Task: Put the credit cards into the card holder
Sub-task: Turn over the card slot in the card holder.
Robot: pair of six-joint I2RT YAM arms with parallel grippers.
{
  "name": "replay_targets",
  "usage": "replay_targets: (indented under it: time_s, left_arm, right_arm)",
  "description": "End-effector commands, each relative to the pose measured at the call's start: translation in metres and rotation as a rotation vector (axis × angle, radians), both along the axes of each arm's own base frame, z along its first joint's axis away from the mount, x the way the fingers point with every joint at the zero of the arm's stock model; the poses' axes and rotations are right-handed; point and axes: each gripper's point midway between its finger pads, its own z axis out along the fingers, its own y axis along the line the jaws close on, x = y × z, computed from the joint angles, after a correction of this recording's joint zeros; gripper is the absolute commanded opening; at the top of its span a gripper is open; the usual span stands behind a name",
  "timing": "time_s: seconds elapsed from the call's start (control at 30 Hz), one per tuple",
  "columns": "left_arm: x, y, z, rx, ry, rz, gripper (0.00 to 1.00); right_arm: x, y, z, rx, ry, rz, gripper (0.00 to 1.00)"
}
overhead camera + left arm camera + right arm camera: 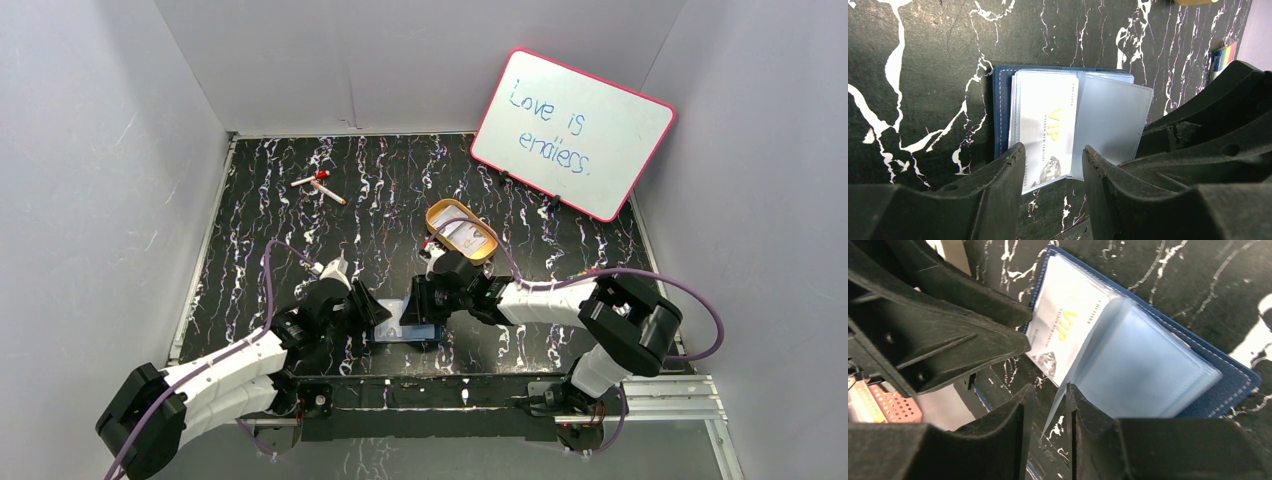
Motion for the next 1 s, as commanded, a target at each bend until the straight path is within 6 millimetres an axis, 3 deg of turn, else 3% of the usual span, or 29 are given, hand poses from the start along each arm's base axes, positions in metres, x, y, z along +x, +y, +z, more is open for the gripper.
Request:
replay_targets:
  time_s: [0.0, 0.23, 0.53, 0.97]
  left_arm:
    - [0.005, -0.001, 0.008, -0.003, -0.019, 0.013, 0.44]
    - [0.006, -0.002, 0.006, 0.006, -0.005, 0.016, 0.45]
    - [0.014, -0.004, 0.017, 0.010, -0.035, 0.023, 0.53]
    - [0.026, -0.022, 0.032, 0.000, -0.079, -0.045, 0.56]
  right_arm:
    - [0.006, 0.028, 0.038, 0.156, -0.059, 0.065, 0.41]
    - [0.004, 0.034, 0.036, 0.163, -0.049, 0.092, 0.45]
    - [0.004, 0.039, 0.027, 0.149, -0.044, 0.121, 0.47]
    - [0.001, 0.038, 0.028, 0.161, -0.067, 0.154, 0.47]
